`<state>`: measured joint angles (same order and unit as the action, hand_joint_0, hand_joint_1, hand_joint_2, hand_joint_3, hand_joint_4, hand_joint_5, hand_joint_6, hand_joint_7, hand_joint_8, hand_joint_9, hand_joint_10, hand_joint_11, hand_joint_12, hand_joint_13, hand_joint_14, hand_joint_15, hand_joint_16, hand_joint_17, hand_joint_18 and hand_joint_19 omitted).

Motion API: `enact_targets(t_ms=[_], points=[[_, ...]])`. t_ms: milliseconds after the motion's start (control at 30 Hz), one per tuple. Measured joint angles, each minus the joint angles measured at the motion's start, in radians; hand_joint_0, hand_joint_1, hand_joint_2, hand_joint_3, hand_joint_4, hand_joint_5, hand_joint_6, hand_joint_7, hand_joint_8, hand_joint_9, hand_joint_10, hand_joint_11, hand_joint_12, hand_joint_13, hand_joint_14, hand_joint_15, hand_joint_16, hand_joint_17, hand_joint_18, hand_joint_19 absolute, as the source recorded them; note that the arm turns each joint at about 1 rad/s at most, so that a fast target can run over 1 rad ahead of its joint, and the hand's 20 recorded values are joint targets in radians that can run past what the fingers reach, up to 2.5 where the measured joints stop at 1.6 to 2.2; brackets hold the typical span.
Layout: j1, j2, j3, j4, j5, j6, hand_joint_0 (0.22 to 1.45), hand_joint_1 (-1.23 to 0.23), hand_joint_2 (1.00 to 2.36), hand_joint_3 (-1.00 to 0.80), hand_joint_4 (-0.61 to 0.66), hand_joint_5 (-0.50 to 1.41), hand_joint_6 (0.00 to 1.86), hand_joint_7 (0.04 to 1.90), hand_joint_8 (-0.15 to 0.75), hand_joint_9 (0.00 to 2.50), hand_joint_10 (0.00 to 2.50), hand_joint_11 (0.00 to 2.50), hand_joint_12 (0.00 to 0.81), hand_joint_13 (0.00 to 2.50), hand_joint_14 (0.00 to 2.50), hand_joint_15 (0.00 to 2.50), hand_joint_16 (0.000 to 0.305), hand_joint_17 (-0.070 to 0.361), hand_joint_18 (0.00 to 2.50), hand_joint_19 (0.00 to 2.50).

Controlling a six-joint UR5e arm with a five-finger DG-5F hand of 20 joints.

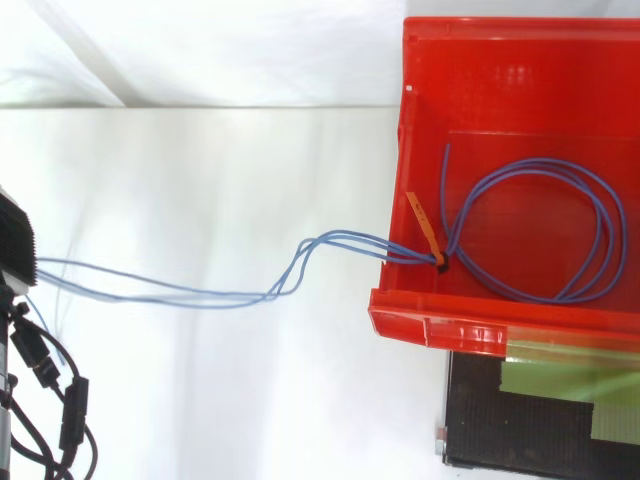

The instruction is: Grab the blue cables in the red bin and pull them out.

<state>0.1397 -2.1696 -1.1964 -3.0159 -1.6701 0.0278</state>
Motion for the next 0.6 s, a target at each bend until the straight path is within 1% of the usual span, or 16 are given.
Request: enact_targets(t_ms=[300,600], points=[[0.0,0.0,0.0,-0.005,0.0,-0.004,0.79,-0.73,1.0,-1.0,0.22,0.87,0.52,0.36,0.301,0.74,0.01,0.43,0.361,0.63,0.02,0.75,0.041,0.091,0.42,0.65],[0.0,0.001,0.0,-0.006,0.0,-0.004,0.76,-0.71,1.0,-1.0,0.23,0.87,0.5,0.37,0.305,0.74,0.01,0.42,0.366,0.63,0.02,0.74,0.042,0.094,0.43,0.65]])
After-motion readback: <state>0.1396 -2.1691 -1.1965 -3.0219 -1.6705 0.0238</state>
